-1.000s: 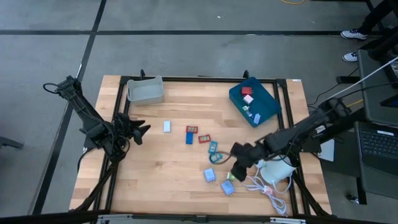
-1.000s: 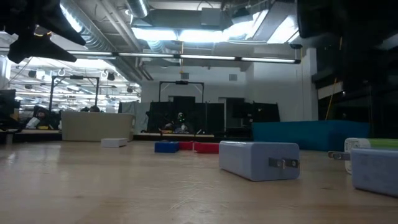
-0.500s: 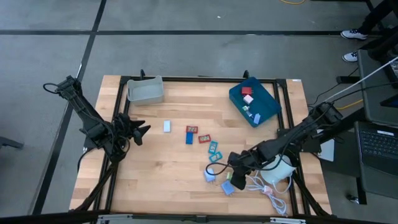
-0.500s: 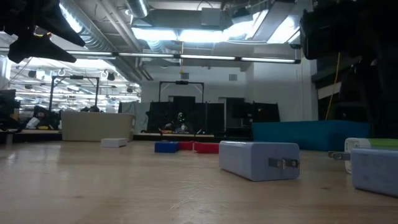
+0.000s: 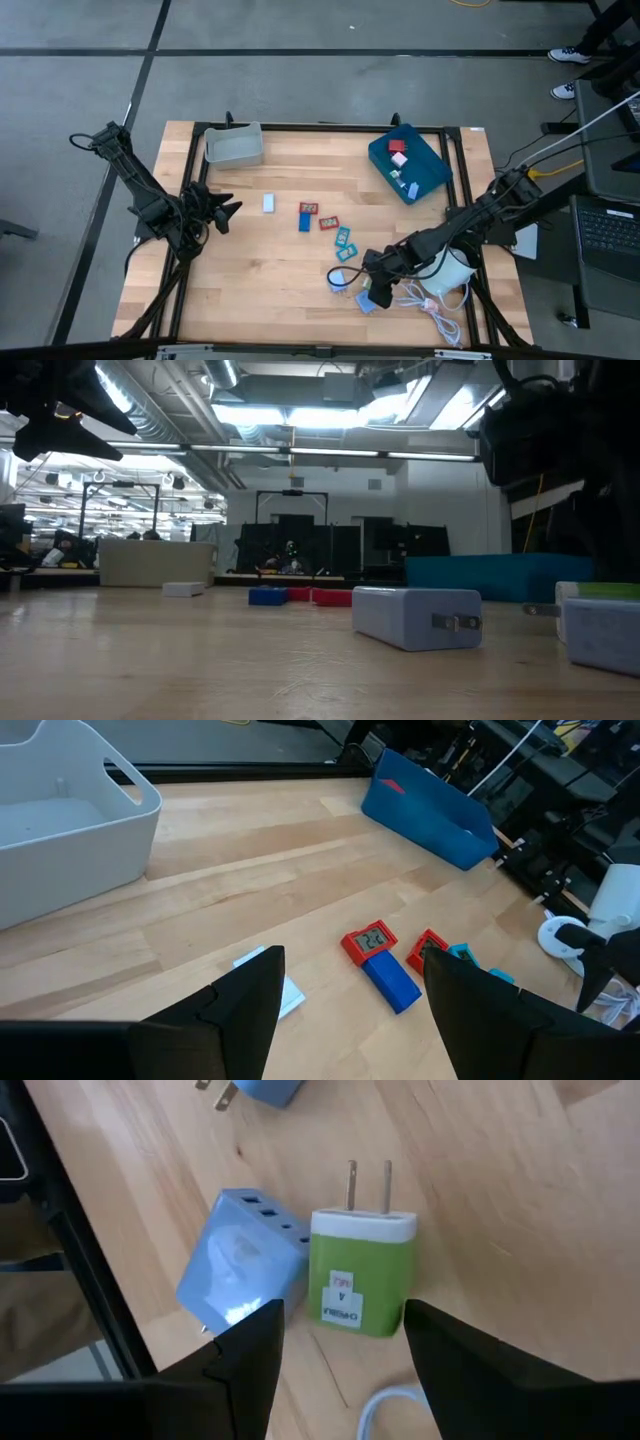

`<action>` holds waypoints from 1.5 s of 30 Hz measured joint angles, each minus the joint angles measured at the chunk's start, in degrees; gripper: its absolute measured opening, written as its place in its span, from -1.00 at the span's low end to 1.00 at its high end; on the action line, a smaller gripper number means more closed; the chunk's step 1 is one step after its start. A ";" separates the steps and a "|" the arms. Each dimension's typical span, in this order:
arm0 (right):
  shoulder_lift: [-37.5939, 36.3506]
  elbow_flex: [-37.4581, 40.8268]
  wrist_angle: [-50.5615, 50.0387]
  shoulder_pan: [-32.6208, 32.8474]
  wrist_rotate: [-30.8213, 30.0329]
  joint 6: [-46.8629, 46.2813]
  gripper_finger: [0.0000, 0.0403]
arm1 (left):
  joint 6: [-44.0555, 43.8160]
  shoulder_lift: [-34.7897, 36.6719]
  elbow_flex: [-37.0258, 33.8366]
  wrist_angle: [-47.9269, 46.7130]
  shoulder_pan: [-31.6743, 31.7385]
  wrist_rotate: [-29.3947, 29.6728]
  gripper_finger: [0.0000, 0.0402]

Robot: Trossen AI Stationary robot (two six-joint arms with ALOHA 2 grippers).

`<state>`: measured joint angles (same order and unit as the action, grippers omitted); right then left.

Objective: Pick & Place Office items
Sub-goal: Put the green charger adapter into the blue bin

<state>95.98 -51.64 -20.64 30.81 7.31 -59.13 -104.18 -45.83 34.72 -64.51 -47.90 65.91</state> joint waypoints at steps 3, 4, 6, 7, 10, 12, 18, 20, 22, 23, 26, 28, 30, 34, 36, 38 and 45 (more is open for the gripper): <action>0.27 0.04 0.16 0.00 -0.15 -0.03 0.07 | 0.00 0.01 0.00 0.00 0.00 0.00 0.17; 0.27 0.04 0.30 -0.02 -0.52 -0.15 0.07 | 0.00 0.00 0.00 0.00 0.00 0.00 0.17; 0.27 0.04 0.00 -0.34 -1.24 -0.26 0.07 | 0.00 0.00 0.00 0.00 0.00 0.00 0.17; 0.27 0.04 0.05 -0.59 -1.48 -0.32 0.07 | 0.00 0.01 0.00 0.00 0.00 0.00 0.17; 0.68 0.03 0.16 -1.33 -2.24 -0.87 0.07 | -0.04 0.00 0.00 0.00 0.00 0.00 0.17; 1.24 0.02 0.14 -1.75 -2.20 -0.87 0.07 | -0.06 0.01 0.00 0.02 0.00 0.00 0.17; 3.63 -0.01 0.91 -2.70 -1.28 -0.47 0.07 | -0.02 -0.01 0.00 0.02 0.01 -0.97 0.17; 4.28 -0.13 0.91 -2.85 -0.74 -0.46 0.07 | -0.02 0.01 0.00 0.02 0.00 -1.61 0.17; 4.78 -0.19 0.93 -2.91 -0.68 -0.46 0.07 | -0.02 -0.01 0.00 0.00 0.00 -2.21 0.17; 4.86 -0.20 0.95 -2.91 -0.70 -0.46 0.07 | -0.02 0.01 0.00 0.00 0.00 -2.42 0.17; 4.90 -0.20 0.96 -3.05 -1.90 -1.06 0.05 | -0.02 0.01 0.00 0.00 0.00 -2.58 0.17; 4.92 -0.20 0.95 -3.25 -2.54 -1.64 0.00 | 0.20 0.00 0.00 0.00 0.00 -2.51 0.17; 4.90 -0.20 0.95 -3.61 -2.36 -1.77 -0.10 | 0.65 -0.01 0.00 -0.02 0.00 -2.47 0.17; 4.92 -0.20 1.00 -4.73 -2.14 -1.78 -0.25 | 1.03 0.01 0.00 -0.02 0.00 -2.43 0.17; 4.97 -0.17 1.06 -5.37 -1.82 -1.84 -0.25 | 1.03 0.01 0.00 -0.02 0.00 -2.42 0.17; 4.99 -0.14 1.46 -6.07 -1.71 -1.93 -0.25 | 1.03 0.00 0.00 -0.02 0.00 -2.40 0.17; 1.51 0.26 4.86 -11.57 -9.75 -1.51 -0.26 | 1.42 -0.01 0.00 -0.04 0.00 -2.10 0.17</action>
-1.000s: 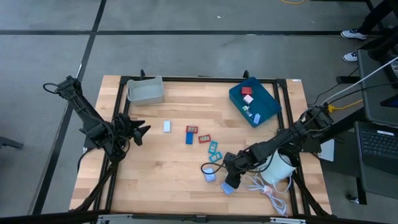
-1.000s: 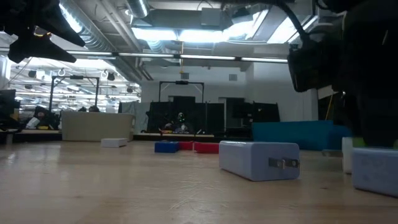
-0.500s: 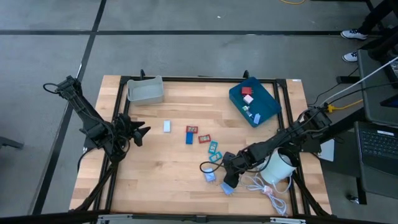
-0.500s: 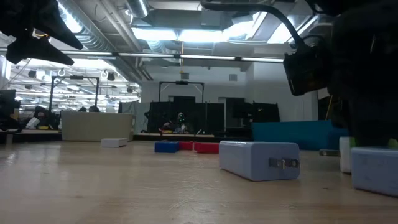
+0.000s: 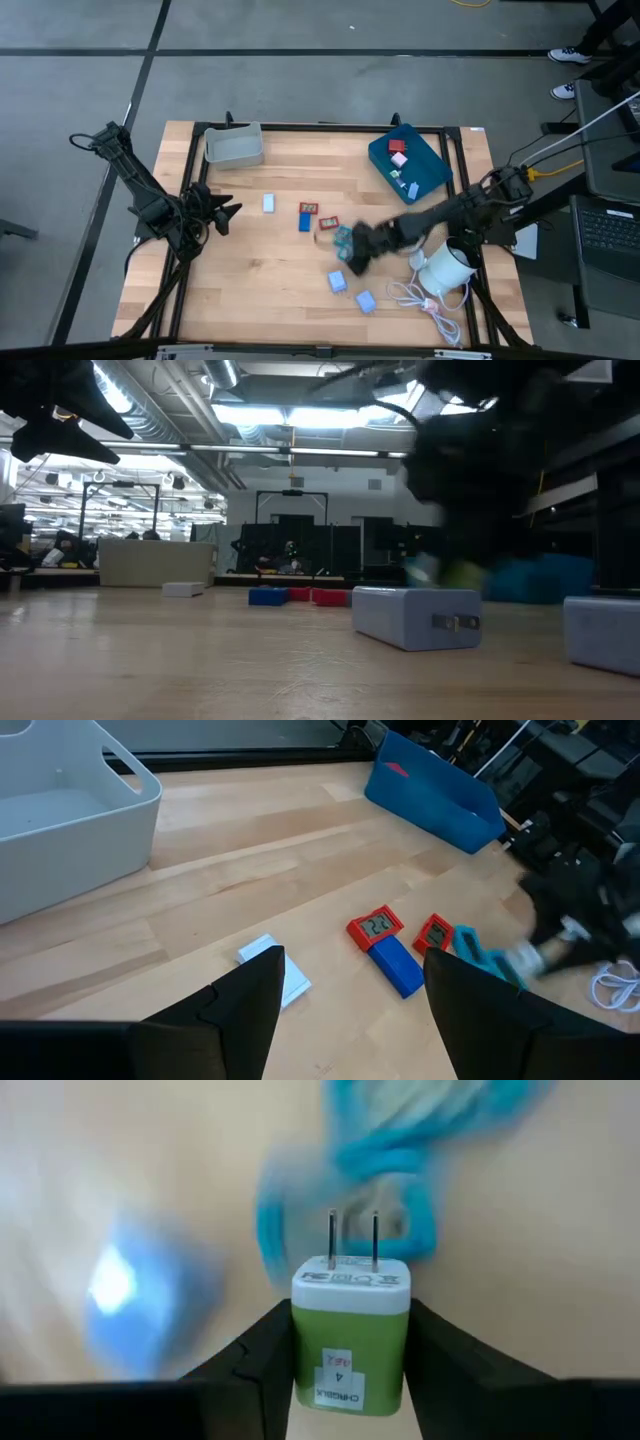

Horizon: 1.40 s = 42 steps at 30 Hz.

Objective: Pick & Place Office items
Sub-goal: Put the green charger adapter into the blue bin

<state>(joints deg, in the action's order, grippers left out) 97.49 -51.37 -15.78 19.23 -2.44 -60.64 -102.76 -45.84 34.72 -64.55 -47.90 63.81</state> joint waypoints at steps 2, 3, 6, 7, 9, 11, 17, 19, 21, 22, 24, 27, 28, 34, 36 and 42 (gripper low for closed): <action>-2.56 -0.02 1.58 -2.27 -2.57 0.03 -0.26 | 0.02 0.02 0.00 0.00 0.00 0.02 0.17; -3.78 -0.02 2.46 -3.39 -3.04 0.37 -0.26 | 0.00 0.02 0.00 0.00 0.00 0.06 0.17; -7.79 -0.10 5.50 -7.44 -6.44 2.75 -0.26 | 0.02 0.01 0.00 0.01 0.00 0.13 0.17; -9.12 -0.17 6.21 -9.03 -7.79 3.65 -0.26 | 0.04 0.00 0.00 0.02 0.00 0.14 0.17; -11.58 -0.17 6.21 -12.15 -8.78 5.60 -0.27 | 0.02 0.02 0.00 0.02 0.00 0.15 0.17; -13.79 -0.15 5.13 -14.45 -8.29 7.47 -0.27 | 0.02 0.01 0.00 0.00 0.00 0.17 0.17; -19.32 -0.20 -4.87 -21.23 -14.37 10.18 -0.27 | 0.04 0.00 0.00 0.01 0.00 0.22 0.17; -20.18 -0.20 -11.97 -23.14 -15.89 10.01 -0.27 | 0.04 0.00 0.00 0.00 0.00 0.63 0.17; -20.48 -0.20 -17.34 -25.04 -16.20 9.82 -0.27 | 0.07 0.00 0.00 -0.05 0.00 1.16 0.17; -20.48 -0.20 -19.83 -25.92 -16.30 9.25 -0.27 | 0.05 0.01 0.00 -0.07 0.00 1.32 0.17; -20.48 -0.20 -24.55 -28.01 -16.97 7.69 -0.27 | 0.06 0.02 0.00 -0.08 0.00 1.70 0.17; -20.41 -0.20 -29.98 -30.53 -19.78 4.19 -0.27 | 0.04 0.02 0.00 -0.09 0.00 2.23 0.17; -20.39 -0.20 -31.13 -31.40 -20.39 3.47 -0.27 | 0.04 0.00 0.00 -0.11 0.00 2.23 0.17; -19.95 -0.20 -33.38 -36.83 -19.68 4.70 -0.27 | 0.02 0.00 0.00 -0.09 0.00 2.21 0.17; -19.94 -0.20 -34.74 -38.32 -20.48 4.50 -0.27 | -0.27 0.02 0.00 -0.09 0.00 2.22 0.17; -19.84 -0.20 -37.67 -42.93 -23.11 5.35 -0.27 | -0.52 0.01 0.00 -0.04 0.00 2.21 0.17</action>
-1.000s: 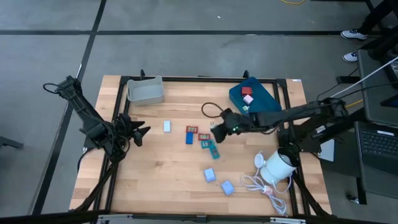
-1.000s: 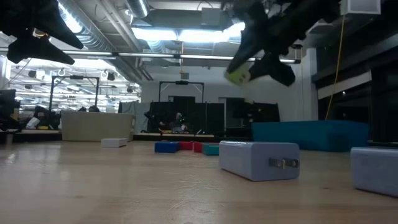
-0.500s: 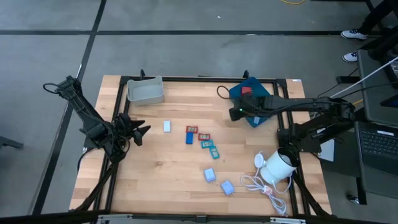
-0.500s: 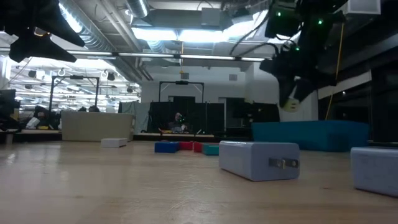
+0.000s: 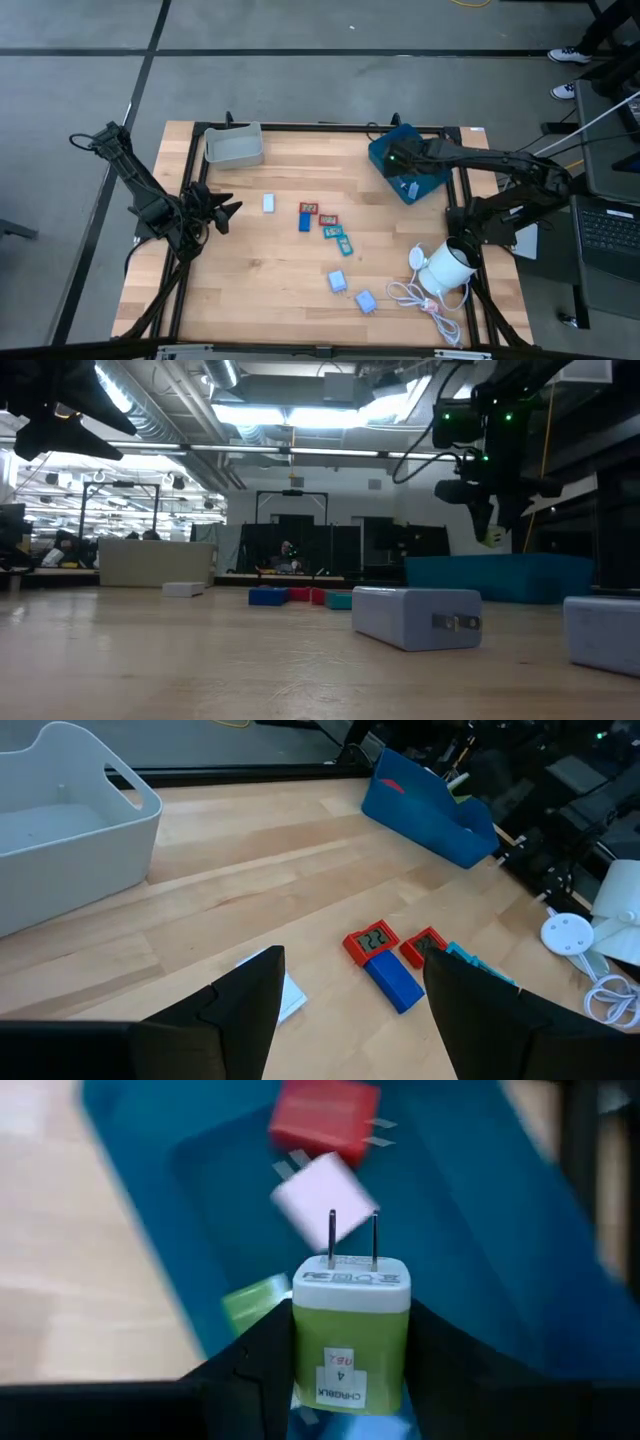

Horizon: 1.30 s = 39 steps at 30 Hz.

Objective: Pick & Place Office items
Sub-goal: Put the green charger adapter into the blue bin, then put the bottom sky blue charger adapter into the blue bin

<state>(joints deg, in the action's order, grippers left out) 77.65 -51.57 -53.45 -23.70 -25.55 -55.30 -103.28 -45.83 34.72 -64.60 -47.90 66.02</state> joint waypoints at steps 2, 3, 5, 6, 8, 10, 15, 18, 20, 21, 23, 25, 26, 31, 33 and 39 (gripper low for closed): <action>0.15 0.00 -1.12 -1.06 -1.76 -0.55 -0.26 | -0.37 0.00 0.00 0.02 0.00 -0.01 0.17; 0.14 0.00 -1.28 -1.68 -1.78 -0.63 -0.22 | -0.61 0.01 0.00 0.02 0.00 -0.01 0.17; 0.13 -0.02 -0.98 -2.98 -0.40 0.45 -0.03 | -0.90 -0.01 0.00 0.02 0.00 -0.02 0.17; 0.13 -0.02 -0.89 -3.32 0.54 1.35 0.08 | -0.94 0.01 0.00 0.02 0.00 -0.02 0.17; 0.13 -0.02 -0.41 -3.76 1.93 3.14 0.30 | -0.92 -0.01 0.00 0.03 0.00 -0.03 0.17; 0.13 -0.02 -0.37 -3.86 2.65 3.53 0.47 | -0.88 0.01 0.00 0.04 0.00 -0.04 0.17; 0.07 -0.02 0.63 -3.58 5.45 3.26 0.58 | -0.91 0.00 0.00 0.04 0.00 -0.03 0.17; -1.17 -0.02 5.47 -1.18 11.87 4.75 0.52 | -0.90 0.01 0.00 0.04 0.00 0.00 0.17; -2.52 -0.02 10.65 2.03 17.35 5.47 0.46 | -0.92 0.01 0.00 0.04 0.00 0.00 0.17; -3.23 -0.02 13.61 3.98 20.36 5.67 0.43 | -0.90 -0.01 0.00 0.04 0.00 0.02 0.17; -4.28 -0.10 20.06 8.53 25.93 4.43 0.37 | -0.90 0.01 0.00 0.04 0.00 0.02 0.17; -4.41 -0.17 25.05 13.39 30.91 1.70 0.31 | -0.90 -0.01 0.00 0.04 0.00 0.05 0.17; -4.39 -0.17 26.63 15.79 32.83 -0.06 0.29 | -0.91 0.00 0.00 0.04 0.01 0.09 0.17; -1.63 -0.11 27.88 31.31 32.48 -12.79 0.25 | -0.91 0.00 0.00 0.04 0.02 0.09 0.17; 0.24 -0.11 29.06 37.34 32.20 -18.88 0.25 | -0.58 -0.01 0.00 0.08 0.02 -0.04 0.17; 7.13 -0.11 37.15 51.34 28.95 -38.36 0.25 | 0.41 0.00 0.00 0.11 0.02 -2.56 0.17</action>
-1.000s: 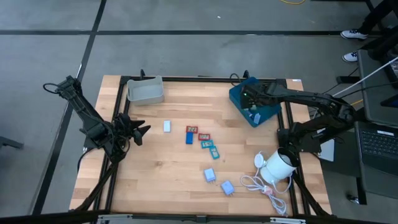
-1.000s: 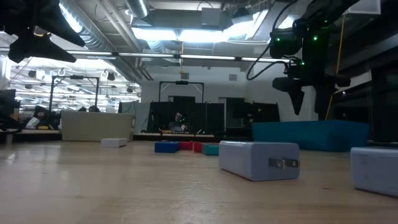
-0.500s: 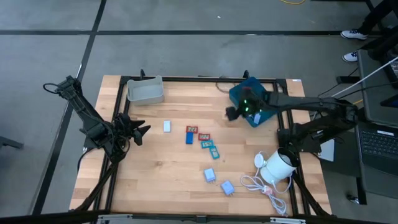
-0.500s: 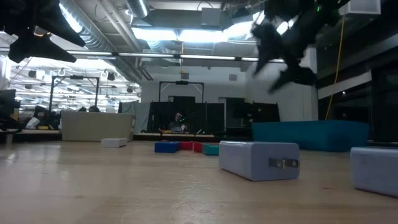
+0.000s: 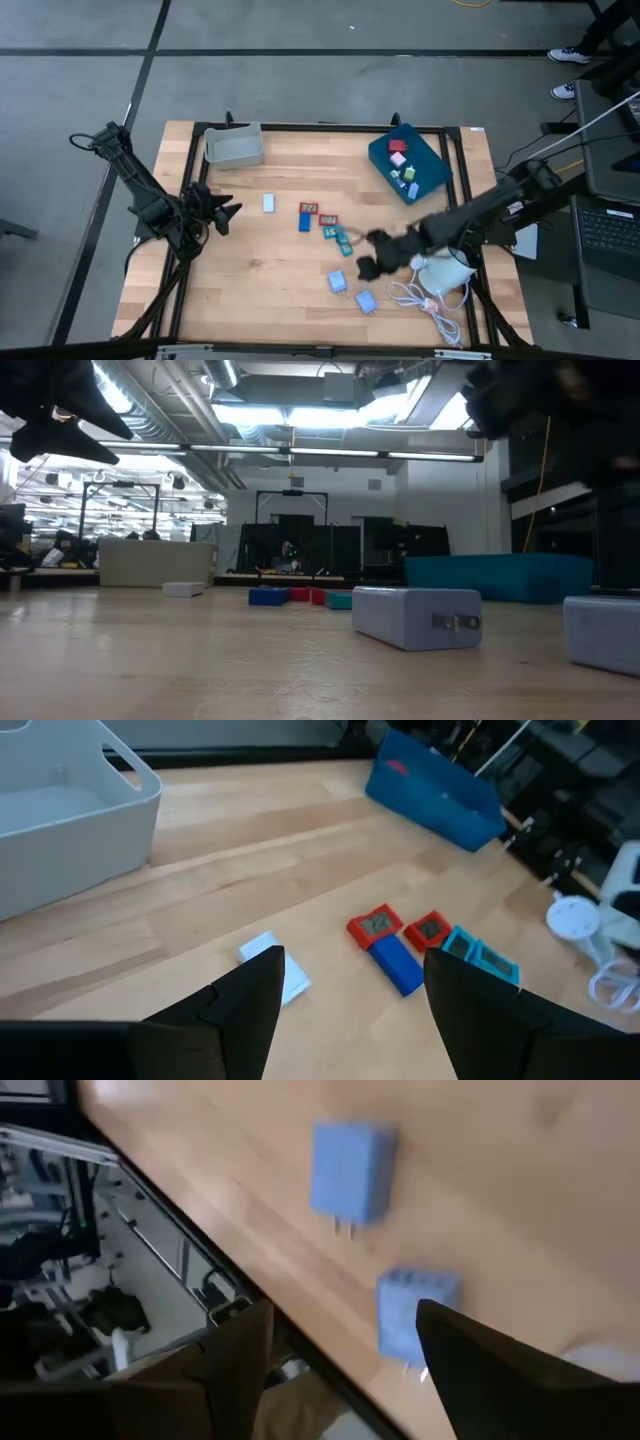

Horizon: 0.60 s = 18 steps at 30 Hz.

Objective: Pick & Place Office items
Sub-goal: Put the bottom sky blue charger adapter into the blue bin

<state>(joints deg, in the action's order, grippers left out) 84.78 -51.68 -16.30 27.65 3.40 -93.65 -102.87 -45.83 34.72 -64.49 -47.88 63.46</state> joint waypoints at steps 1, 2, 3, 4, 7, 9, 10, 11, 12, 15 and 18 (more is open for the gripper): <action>1.38 0.00 1.45 1.69 -1.07 -2.88 0.26 | 0.54 -0.01 0.00 -0.02 0.00 -0.62 0.17; 2.75 -0.09 2.56 3.10 -1.73 -5.76 0.26 | 0.98 0.00 0.00 -0.01 0.00 -1.16 0.17; 4.29 -0.60 2.71 4.39 -2.02 -7.97 0.27 | 1.21 0.01 0.00 0.00 0.00 -1.54 0.17; 6.11 -1.62 2.74 5.42 -1.89 -9.58 0.28 | 1.40 -0.01 0.00 0.00 0.00 -1.72 0.17; 11.68 -6.66 1.48 7.17 0.25 -10.96 0.31 | 1.60 0.01 0.00 -0.02 0.00 -1.80 0.17; 15.42 -11.87 -1.52 7.55 0.50 -10.28 0.32 | 2.14 0.01 0.00 -0.02 0.00 -1.88 0.17; 17.25 -14.85 -5.00 7.55 0.50 -9.36 0.32 | 2.14 0.01 0.00 0.00 0.00 -1.90 0.17; 19.04 -18.31 -9.71 7.49 0.50 -8.14 0.32 | 2.14 0.01 0.00 0.00 0.00 -1.91 0.17; 20.83 -21.65 -14.71 7.37 0.39 -6.55 0.32 | 2.16 0.01 0.00 0.00 -0.02 -1.99 0.17; 25.43 -30.87 -29.27 6.80 -1.15 -1.87 0.32 | 2.17 0.01 0.00 0.00 -0.02 -2.47 0.17; 28.05 -36.82 -35.11 6.19 -2.05 1.78 0.32 | 2.21 0.01 0.00 -0.02 -0.02 -3.18 0.17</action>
<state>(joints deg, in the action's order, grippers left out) 112.82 -88.50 -51.42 33.83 1.35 -91.87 -100.67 -45.82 34.72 -64.51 -47.90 60.28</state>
